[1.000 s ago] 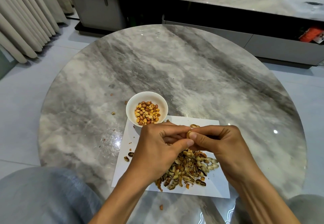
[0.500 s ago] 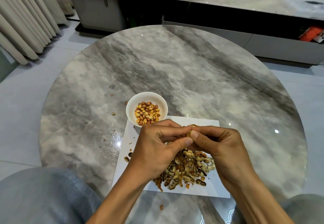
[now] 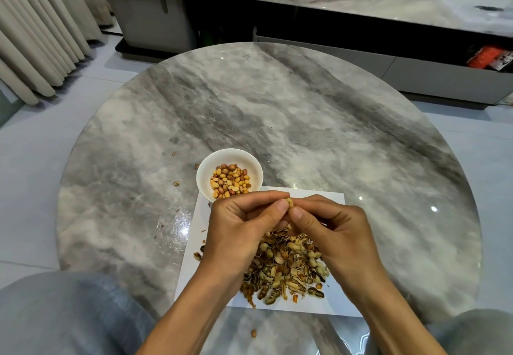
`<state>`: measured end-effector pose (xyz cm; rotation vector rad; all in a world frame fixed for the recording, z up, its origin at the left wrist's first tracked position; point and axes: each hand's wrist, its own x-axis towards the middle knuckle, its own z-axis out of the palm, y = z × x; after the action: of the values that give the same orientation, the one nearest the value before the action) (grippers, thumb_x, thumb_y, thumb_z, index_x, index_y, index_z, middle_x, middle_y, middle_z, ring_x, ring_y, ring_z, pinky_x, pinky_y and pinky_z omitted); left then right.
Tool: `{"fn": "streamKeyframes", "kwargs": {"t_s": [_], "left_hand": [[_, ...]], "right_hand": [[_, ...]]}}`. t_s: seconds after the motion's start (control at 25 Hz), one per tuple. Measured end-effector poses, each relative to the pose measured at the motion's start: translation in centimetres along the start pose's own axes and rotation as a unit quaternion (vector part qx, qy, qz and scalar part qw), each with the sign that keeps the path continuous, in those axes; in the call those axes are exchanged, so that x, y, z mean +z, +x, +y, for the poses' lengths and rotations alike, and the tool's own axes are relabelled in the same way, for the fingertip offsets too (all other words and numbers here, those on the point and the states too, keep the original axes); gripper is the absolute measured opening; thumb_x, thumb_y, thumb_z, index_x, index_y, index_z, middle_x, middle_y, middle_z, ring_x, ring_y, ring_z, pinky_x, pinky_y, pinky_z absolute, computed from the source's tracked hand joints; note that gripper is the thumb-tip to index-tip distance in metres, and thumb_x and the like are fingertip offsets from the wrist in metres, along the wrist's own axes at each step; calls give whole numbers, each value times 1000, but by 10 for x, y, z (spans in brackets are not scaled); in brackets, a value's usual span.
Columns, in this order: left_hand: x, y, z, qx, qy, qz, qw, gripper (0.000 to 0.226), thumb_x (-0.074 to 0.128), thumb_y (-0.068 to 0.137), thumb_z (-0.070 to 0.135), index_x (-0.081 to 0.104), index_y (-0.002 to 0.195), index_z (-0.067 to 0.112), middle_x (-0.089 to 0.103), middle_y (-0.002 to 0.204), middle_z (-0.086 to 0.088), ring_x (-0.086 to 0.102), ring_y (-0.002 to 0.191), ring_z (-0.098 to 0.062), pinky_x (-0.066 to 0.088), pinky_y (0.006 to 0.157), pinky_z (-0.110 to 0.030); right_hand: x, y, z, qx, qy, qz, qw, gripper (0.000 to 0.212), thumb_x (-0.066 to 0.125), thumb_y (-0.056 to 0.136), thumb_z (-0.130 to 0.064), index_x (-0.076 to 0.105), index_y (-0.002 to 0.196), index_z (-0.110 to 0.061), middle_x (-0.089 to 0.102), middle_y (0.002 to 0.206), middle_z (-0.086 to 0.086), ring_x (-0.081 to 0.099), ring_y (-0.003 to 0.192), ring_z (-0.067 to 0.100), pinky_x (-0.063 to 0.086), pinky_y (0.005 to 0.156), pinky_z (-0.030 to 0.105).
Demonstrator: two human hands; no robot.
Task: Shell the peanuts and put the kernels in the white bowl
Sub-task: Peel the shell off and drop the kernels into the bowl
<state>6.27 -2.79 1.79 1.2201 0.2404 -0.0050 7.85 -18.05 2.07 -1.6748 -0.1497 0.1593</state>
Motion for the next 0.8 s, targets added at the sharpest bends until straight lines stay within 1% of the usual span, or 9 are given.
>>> {"fn": "streamKeyframes", "kwargs": {"t_s": [0.08,0.16,0.28,0.48,0.56,0.6,0.68,0.72,0.8], "left_hand": [[2,-2,-1,-2,9,-11,1000,18,77,69,14,81,86,14,77,86,-11,75,81,-20,57,72,-22],[3,-2,-2,-19,9,-2,1000,16,78,66,15,81,82,14,77,85,-11,75,81,-21,57,72,-22],[5,-3,-4,-52,-42,28,997,14,77,63,15,81,76,13,76,82,-13,73,75,-19,57,68,-22],[11,-7,-4,-15,-57,61,996,9,76,68,10,80,76,9,73,72,-13,67,63,-16,55,64,-21],[9,-6,-2,37,4,66,997,9,75,76,3,79,79,10,75,73,-10,69,64,-15,56,65,-22],[6,-4,-1,65,41,58,995,13,74,79,1,78,83,12,76,75,-8,72,67,-16,57,67,-24],[1,-3,1,101,95,26,990,19,74,81,5,78,94,17,77,83,-2,74,78,-16,59,74,-27],[-1,-1,0,117,132,9,984,20,75,82,6,78,98,19,76,87,1,74,83,-14,59,77,-28],[-3,2,-1,172,228,-21,958,18,75,84,7,79,97,19,74,90,7,72,88,-11,58,79,-26]], "right_hand": [[-2,0,3,-74,-111,13,991,15,71,89,-13,80,100,-18,76,90,-5,72,87,15,58,76,31],[0,-2,4,-120,-177,23,976,16,72,90,-12,80,100,-20,75,90,-11,72,88,12,57,74,29],[5,-5,6,-111,-118,35,986,17,71,89,-9,80,97,-21,74,87,-9,73,85,14,58,72,34],[13,-4,9,-85,-37,64,994,17,69,89,-5,80,92,-18,74,81,-2,73,79,20,60,73,37],[12,-3,4,-68,-37,41,996,16,68,91,-14,79,95,-24,74,82,-5,72,80,16,58,73,32],[9,-2,3,-84,-85,15,993,15,66,94,-21,78,99,-27,73,83,-9,71,80,13,56,71,28],[0,1,1,-144,-235,-40,960,17,60,98,-30,75,106,-27,67,78,-12,65,75,12,50,65,27],[-5,2,3,-155,-286,-58,944,19,56,99,-31,74,104,-25,63,75,-11,61,72,12,47,62,29],[-10,5,5,-129,-309,-79,939,23,52,99,-32,71,95,-21,59,71,-9,56,67,12,43,59,31]]}}
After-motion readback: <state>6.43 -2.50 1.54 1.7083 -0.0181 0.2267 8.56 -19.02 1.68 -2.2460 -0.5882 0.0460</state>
